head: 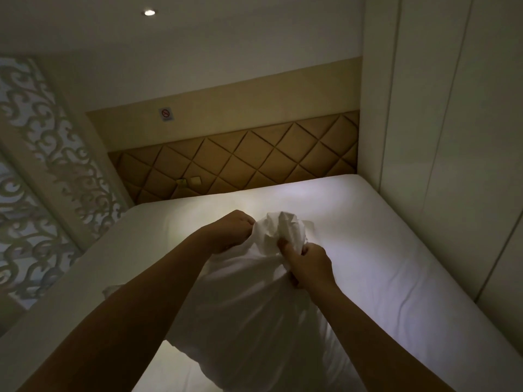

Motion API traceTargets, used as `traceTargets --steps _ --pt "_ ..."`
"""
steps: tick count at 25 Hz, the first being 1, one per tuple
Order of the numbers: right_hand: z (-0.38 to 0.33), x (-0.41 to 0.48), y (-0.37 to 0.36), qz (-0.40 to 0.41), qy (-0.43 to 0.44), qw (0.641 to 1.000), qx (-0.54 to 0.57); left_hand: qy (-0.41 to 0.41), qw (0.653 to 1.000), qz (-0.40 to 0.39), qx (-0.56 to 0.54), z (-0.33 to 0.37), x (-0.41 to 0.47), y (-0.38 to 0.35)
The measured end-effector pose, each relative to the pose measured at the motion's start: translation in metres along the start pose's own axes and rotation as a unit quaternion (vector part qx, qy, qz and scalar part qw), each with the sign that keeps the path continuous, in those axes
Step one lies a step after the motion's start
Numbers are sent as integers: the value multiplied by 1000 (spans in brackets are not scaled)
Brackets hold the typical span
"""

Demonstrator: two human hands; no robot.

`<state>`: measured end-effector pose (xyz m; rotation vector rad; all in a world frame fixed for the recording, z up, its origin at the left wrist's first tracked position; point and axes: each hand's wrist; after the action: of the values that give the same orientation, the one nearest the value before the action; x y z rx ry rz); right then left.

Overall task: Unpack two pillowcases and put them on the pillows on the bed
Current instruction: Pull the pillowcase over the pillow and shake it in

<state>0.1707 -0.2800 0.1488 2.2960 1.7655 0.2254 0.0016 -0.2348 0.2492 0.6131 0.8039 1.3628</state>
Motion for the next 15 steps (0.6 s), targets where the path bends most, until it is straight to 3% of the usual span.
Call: traceTargets --steps 3,6,10,13,15 --pt "-10 5 1 -8 -31 998 -52 -21 997 -42 67 4 -3 -5" --pt "-12 7 7 -66 -46 996 28 -71 982 -65 163 -1 -4 -8" --pt "-12 4 14 -99 -41 992 70 -83 976 -96 177 -4 -4 -14" --pt "-3 0 28 -137 -16 984 111 -102 965 -35 239 -4 4 -12" --pt "3 -3 40 -170 -25 973 157 -111 971 52 203 -6 14 -11"
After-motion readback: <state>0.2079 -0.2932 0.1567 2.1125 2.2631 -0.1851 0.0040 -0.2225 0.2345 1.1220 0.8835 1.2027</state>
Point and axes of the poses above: each hand's wrist, its own x-axis towards the middle knuckle, its own y-axis out of the back of the hand, z = x × y, and after that the axes turned 5 degrees about z, right-handed
